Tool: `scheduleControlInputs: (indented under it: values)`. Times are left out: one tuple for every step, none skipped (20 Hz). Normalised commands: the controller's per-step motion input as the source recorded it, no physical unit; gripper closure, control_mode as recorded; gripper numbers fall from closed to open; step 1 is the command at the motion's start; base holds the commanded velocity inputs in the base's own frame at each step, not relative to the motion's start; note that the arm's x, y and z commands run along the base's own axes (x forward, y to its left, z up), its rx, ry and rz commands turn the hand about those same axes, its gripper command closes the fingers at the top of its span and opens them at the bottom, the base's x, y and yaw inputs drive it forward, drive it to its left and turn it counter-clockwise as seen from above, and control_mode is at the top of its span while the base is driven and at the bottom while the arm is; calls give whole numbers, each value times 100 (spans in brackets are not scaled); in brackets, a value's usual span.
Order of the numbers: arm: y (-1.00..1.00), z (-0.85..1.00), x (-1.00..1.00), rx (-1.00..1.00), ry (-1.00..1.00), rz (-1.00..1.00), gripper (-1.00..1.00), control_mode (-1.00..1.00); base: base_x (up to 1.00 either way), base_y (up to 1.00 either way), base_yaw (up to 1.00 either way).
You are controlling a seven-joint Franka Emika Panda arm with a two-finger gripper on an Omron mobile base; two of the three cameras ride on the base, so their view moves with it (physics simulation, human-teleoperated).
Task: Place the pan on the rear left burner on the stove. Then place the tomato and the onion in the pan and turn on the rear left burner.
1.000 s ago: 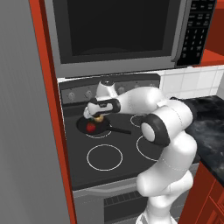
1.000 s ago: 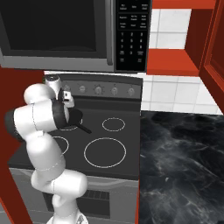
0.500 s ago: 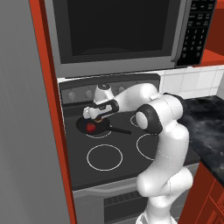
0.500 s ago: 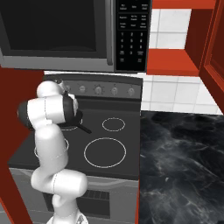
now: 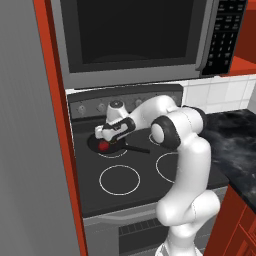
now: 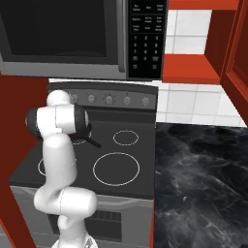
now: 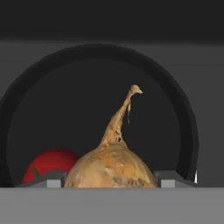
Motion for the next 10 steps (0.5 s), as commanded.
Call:
scheduleControlInputs:
  values:
    - [-17, -21, 34, 0, 1, -10, 100, -100, 0, 0, 0]
    - [-17, -17, 34, 0, 1, -9, 100, -100, 0, 0, 0]
    - [-16, -16, 31, 0, 0, -9, 100, -100, 0, 0, 0]
    - [-12, -16, 26, 0, 0, -9, 100, -100, 0, 0, 0]
    - [-5, -16, 21, 0, 1, -8, -100, -100, 0, 0, 0]
    - [0, -16, 14, 0, 0, -7, -100, -100, 0, 0, 0]
    - [0, -6, 6, 0, 0, -5, -100, -100, 0, 0, 0]
    - [0, 0, 1, 0, 0, -3, -100, -100, 0, 0, 0]
    - [0, 0, 0, 0, 0, -3, -100, -100, 0, 0, 0]
    - [0, 0, 0, 0, 0, -2, -100, -100, 0, 0, 0]
